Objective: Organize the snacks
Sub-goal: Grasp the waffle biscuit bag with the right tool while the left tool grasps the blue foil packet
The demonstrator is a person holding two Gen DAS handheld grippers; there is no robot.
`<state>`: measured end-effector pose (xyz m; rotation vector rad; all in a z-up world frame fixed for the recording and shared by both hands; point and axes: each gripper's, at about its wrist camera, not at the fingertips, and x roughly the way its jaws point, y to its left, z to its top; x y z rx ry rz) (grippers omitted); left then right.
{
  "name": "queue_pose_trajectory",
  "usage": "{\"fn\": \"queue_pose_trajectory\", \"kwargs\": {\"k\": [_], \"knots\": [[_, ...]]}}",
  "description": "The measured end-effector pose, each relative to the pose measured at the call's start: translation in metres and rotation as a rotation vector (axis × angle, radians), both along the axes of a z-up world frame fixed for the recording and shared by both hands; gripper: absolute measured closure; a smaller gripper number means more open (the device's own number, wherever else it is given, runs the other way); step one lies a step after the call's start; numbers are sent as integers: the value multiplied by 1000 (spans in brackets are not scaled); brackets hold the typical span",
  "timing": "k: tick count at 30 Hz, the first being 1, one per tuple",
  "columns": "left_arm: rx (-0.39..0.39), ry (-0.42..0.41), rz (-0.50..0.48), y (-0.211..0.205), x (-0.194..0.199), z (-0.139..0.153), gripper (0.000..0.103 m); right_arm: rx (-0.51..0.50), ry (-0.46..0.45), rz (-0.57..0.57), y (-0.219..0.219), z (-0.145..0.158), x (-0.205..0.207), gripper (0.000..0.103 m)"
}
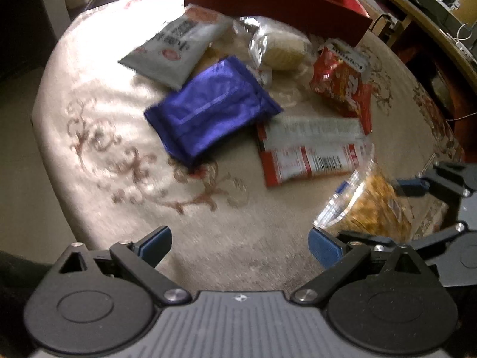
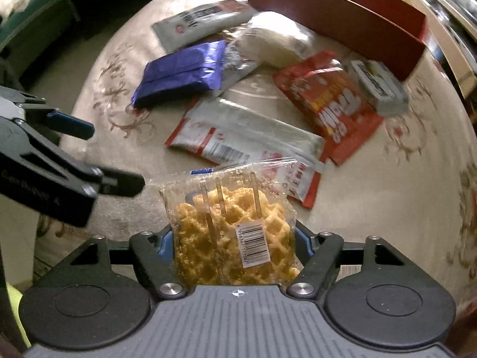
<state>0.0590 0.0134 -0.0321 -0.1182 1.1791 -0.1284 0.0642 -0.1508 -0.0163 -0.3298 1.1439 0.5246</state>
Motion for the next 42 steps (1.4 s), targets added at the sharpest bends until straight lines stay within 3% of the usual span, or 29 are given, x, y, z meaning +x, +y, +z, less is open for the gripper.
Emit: {"fn": "queue_pose_trajectory", "kwargs": {"k": [3,8,10,14,22,36,37,39,42], "knots": [[13,-69,-66,-1,6,14,1,71,10,-81,-14,3,5,25],[165,-203,-288,-15,39,25,1,150,-11,-126,-20,17,11,25],[196,-215,-364,-16,59,22,2,176,-8,-152,-24,21,17,25],[161,-158,-452,-16,86,7,4,218,20,-194,-31,23,29,25],[148,-111,-412,-14,110,-7,0,222,49,-219,-34,23,34,25],[182,-54,-426,-15,89,-3,0,232,60,-240,-38,23,32,24],[172,-44,-419,-15,91,-2,2,229,59,-243,-37,23,32,24],[149,-38,-381,-13,94,2,22,228,59,-250,-38,23,33,24],[167,-41,-369,-15,98,4,24,230,62,-253,-37,23,34,24]]}}
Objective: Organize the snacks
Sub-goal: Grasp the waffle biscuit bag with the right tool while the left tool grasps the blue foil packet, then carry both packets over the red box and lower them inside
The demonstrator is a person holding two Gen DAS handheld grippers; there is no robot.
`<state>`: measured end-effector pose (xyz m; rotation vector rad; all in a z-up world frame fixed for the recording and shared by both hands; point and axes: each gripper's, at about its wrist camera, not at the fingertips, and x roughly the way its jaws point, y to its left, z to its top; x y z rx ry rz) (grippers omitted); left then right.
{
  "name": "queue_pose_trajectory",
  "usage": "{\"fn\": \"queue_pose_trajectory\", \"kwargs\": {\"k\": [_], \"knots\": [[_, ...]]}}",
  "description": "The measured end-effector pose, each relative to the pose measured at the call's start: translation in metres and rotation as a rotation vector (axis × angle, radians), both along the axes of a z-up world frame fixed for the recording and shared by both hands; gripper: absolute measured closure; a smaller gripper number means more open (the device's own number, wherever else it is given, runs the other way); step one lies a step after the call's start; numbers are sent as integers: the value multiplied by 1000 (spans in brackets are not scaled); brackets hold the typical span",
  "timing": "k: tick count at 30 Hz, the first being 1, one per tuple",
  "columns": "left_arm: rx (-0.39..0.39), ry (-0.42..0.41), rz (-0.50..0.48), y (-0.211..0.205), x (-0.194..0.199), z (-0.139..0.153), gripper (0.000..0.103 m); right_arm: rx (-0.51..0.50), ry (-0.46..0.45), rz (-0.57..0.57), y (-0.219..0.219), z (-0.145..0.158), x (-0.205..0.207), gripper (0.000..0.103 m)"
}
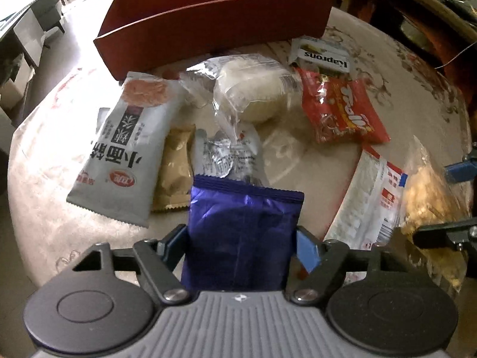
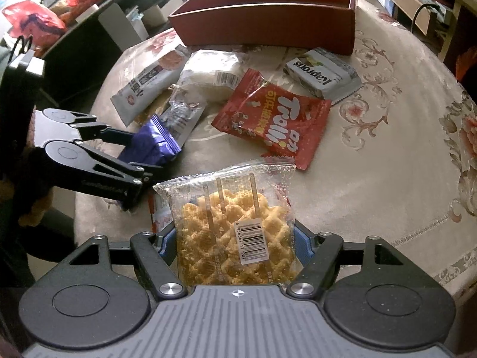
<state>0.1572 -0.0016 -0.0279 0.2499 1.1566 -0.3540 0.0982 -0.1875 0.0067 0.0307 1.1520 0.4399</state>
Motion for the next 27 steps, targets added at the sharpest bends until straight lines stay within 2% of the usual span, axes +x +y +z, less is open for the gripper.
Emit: {"fn": "queue_pose_trajectory", "kwargs": {"k": [2,5,8,10,15,21,27], "knots": [[14,-2,-1,-3,0,0,21,-4,6,0,1,-1,1,24],[56,-35,35,-2,-1,-5,0,-9,15,4,2,-3,2,24],[21,-11,90,6,1,-8,0,-13,18,11,5,-4,4,24],[6,-10,112,7,-1,-8,2,-11,17,11,6,-4,5,24],[-14,-14,123,0,-9,1,35,-13,-7,0,6,1,6,25],[-7,-17,160,-6,-16,6,39,-23,-71,0,12,13,6,25],[-38,-105,191,-4,-24,37,39,-22,-149,-18,20,31,9,25]]}}
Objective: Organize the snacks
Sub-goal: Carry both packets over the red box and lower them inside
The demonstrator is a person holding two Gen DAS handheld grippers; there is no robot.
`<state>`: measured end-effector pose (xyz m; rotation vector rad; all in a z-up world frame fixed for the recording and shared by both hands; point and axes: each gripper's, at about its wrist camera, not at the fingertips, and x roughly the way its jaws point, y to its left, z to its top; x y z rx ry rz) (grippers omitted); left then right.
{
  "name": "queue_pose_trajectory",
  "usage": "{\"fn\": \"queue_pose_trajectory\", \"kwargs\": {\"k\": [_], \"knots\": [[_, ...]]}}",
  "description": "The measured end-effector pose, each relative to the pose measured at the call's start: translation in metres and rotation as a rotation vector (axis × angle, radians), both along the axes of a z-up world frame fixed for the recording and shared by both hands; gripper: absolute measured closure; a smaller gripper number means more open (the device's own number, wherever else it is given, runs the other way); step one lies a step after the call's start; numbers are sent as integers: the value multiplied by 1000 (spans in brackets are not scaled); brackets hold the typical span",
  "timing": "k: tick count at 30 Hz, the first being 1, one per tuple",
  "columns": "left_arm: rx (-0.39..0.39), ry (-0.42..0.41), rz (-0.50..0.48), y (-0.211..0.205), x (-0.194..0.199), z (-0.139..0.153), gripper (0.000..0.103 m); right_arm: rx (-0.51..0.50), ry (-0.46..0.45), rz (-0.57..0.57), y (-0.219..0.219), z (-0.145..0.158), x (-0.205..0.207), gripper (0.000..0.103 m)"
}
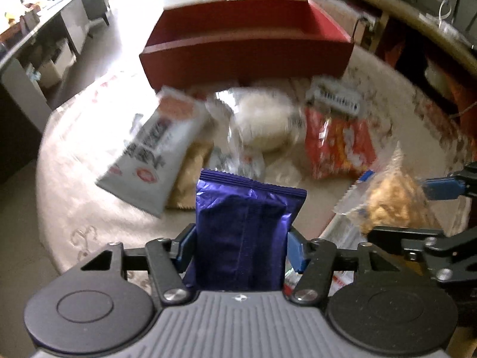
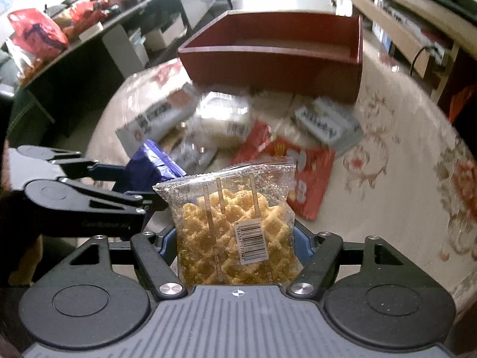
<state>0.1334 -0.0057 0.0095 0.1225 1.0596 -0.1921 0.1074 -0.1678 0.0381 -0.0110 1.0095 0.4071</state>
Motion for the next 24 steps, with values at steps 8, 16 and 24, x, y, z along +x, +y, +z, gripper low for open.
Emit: {"fn": "queue_pose_trajectory", "kwargs": {"k": [8,16,24], "knots": [[-28,-109,23,1,11,34,39,31,-88,-77,4,19,15,25],[-48,-155,67,5,17,52,39,2,-152,-119,5,40,18,25],[-13,-224,110,2,33,73,39,32,-246,-137,9,59,41,25]]}}
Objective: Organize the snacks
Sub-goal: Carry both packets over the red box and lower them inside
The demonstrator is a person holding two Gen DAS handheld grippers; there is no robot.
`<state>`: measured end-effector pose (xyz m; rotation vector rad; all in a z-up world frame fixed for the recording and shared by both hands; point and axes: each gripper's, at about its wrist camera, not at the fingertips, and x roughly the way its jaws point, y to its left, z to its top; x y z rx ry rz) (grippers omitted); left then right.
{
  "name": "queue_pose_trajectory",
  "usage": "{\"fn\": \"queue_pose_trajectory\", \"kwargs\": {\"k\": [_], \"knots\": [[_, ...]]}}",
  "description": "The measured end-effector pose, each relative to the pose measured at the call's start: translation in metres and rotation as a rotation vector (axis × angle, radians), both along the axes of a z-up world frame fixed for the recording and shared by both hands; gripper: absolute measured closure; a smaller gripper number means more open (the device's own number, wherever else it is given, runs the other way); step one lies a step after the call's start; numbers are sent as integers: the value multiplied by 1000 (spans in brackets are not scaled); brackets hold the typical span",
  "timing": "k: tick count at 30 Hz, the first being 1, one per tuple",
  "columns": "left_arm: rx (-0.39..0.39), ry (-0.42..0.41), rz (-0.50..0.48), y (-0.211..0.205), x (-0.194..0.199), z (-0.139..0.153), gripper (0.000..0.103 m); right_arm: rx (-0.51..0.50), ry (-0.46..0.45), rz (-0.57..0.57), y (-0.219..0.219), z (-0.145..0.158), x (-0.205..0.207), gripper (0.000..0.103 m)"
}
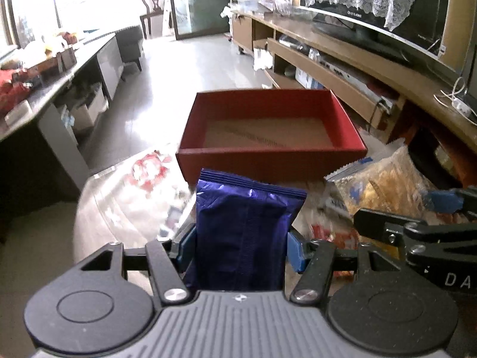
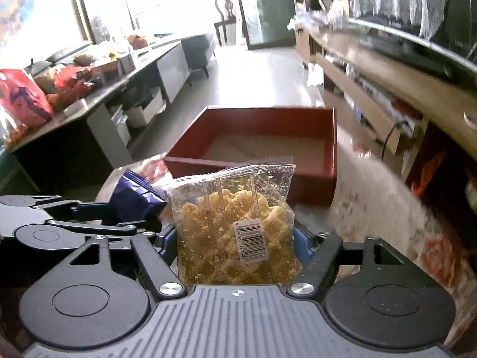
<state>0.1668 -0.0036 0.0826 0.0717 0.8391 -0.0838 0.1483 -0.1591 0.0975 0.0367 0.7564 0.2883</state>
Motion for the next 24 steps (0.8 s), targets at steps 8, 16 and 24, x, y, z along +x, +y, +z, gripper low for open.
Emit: {"fn": "queue_pose_trajectory", "kwargs": {"k": [8,16,24], "knots": [[-21,-18,32,-2,39,3,39,19,-7,-41,-5,2,35,25],[-23,-42,71,-2,82,5,39,20,-20,-64,-3,3,74,25],[-26,-48,111,-3,128,-2,39,31,-14,-88,-5,-4,115,25]]}}
